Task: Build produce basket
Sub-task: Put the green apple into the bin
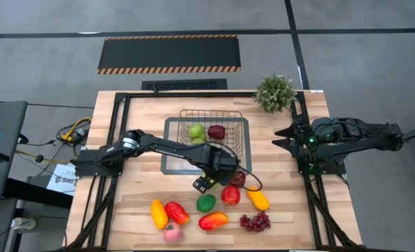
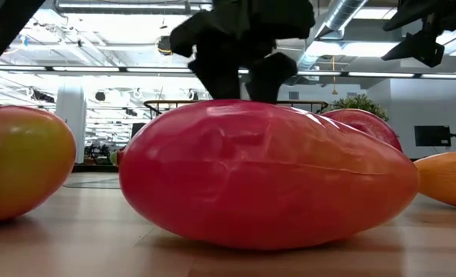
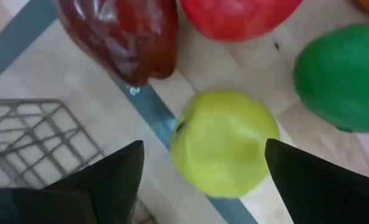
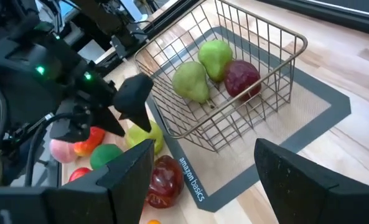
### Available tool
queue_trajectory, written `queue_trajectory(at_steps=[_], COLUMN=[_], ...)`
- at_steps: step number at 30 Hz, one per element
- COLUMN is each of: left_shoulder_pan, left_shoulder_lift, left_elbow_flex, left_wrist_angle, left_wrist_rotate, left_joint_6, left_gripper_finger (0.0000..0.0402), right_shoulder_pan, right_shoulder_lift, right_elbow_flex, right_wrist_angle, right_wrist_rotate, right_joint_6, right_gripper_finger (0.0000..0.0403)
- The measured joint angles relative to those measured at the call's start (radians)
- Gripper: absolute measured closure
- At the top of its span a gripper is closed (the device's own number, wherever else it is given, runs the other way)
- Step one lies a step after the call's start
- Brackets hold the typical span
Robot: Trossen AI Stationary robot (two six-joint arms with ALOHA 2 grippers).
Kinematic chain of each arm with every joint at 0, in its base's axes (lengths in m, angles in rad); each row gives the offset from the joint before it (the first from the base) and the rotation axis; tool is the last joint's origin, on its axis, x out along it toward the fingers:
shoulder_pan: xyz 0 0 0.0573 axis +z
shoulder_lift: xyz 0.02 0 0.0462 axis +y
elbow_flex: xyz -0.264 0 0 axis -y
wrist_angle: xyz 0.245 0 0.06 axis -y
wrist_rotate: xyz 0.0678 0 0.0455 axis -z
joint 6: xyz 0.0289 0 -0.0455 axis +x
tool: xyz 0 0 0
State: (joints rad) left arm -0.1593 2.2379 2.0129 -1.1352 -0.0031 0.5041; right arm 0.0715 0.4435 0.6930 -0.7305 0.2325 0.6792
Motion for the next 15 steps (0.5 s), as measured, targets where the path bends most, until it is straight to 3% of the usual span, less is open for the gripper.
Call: queue_trajectory(at_steps=[15], left_shoulder_pan=[-0.001], left_shoulder_lift=[0.023], left_elbow_flex=[0.014], left_wrist_angle=[-0.043], left_wrist_rotate=[-0.004], left_joint_6=[0.011], left_gripper_finger=[0.0081], right_shoulder_pan=[0.000], right_shoulder_lift=[0.000], right_elbow_flex=[0.000], right_wrist_angle=[-0.021], right_wrist_rotate=[0.000], right_joint_6=[-0.007], right_gripper_finger=[0.0103])
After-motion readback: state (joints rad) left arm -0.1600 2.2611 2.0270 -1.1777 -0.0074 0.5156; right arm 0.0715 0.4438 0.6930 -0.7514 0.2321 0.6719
